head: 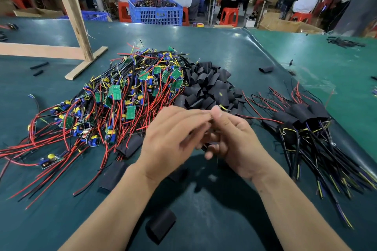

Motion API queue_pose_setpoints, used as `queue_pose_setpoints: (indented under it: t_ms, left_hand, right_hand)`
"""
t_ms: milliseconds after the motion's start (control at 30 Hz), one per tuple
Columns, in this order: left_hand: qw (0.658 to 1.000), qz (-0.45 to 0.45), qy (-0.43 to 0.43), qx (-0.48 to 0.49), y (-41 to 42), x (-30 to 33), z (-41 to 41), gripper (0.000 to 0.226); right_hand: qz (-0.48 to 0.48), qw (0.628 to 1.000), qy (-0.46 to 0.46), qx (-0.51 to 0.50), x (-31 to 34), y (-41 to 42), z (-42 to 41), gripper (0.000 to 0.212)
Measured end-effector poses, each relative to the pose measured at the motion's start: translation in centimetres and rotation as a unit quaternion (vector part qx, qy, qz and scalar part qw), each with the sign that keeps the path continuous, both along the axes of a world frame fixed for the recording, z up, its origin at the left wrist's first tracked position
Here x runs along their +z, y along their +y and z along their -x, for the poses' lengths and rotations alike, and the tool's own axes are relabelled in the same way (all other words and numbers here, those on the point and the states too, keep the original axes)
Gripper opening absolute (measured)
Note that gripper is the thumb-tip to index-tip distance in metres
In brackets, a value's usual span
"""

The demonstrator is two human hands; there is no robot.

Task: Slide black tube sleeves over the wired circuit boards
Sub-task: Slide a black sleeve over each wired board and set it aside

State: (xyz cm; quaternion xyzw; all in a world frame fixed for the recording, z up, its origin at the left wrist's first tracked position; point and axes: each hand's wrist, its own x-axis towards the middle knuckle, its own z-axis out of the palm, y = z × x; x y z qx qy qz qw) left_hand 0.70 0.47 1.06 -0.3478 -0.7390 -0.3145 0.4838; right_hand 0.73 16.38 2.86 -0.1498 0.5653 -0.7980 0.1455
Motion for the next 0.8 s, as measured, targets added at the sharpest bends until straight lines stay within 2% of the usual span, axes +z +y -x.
queue_pose_setpoints:
  t_ms: [133,267,333,400,467,533,600,700,800]
  left_hand:
    - [1.0,0.019,0.003,0.012,0.4,-0.4,0.3,0.014]
    - [0.991,-0.023,0.0,0.132,-0.9,-0.2,0.7,0.014]
    - [0.982,-0.057,0.002,0.178,-1.5,-0.1,0.7,0.027]
    - [0.985,-0.057,-0.033,0.158,-1.9,-0.1,0.5,0.033]
    - [0.99,-0.001,-0.127,0.069,-2.2,-0.3,0.6,0.03]
    - [0.972,0.062,-0.227,0.006,-2.6,-0.6,0.8,0.023]
    - [0.949,0.1,-0.297,0.013,-2.7,-0.9,0.9,0.018]
    - [0.934,0.144,-0.319,0.071,-2.4,-1.6,1.2,0.024]
    - [0.948,0.14,-0.279,0.064,-1.5,-1.6,1.2,0.02]
  right_hand:
    - [0.005,0.999,0.017,-0.036,0.0,0.6,0.3,0.024]
    - [0.027,0.992,0.02,-0.121,0.1,1.3,0.8,0.031]
    - [0.051,0.986,0.027,-0.157,0.4,1.8,1.0,0.028]
    - [0.081,0.981,0.027,-0.175,0.6,2.4,1.2,0.026]
    - [0.108,0.977,0.021,-0.184,0.7,2.9,1.4,0.027]
    - [0.114,0.974,0.019,-0.194,0.7,3.2,1.6,0.027]
    - [0.11,0.971,0.02,-0.21,0.7,3.6,1.7,0.026]
    - [0.103,0.968,0.025,-0.229,0.6,4.1,1.9,0.019]
    - [0.074,0.965,0.019,-0.252,0.3,4.0,2.0,0.016]
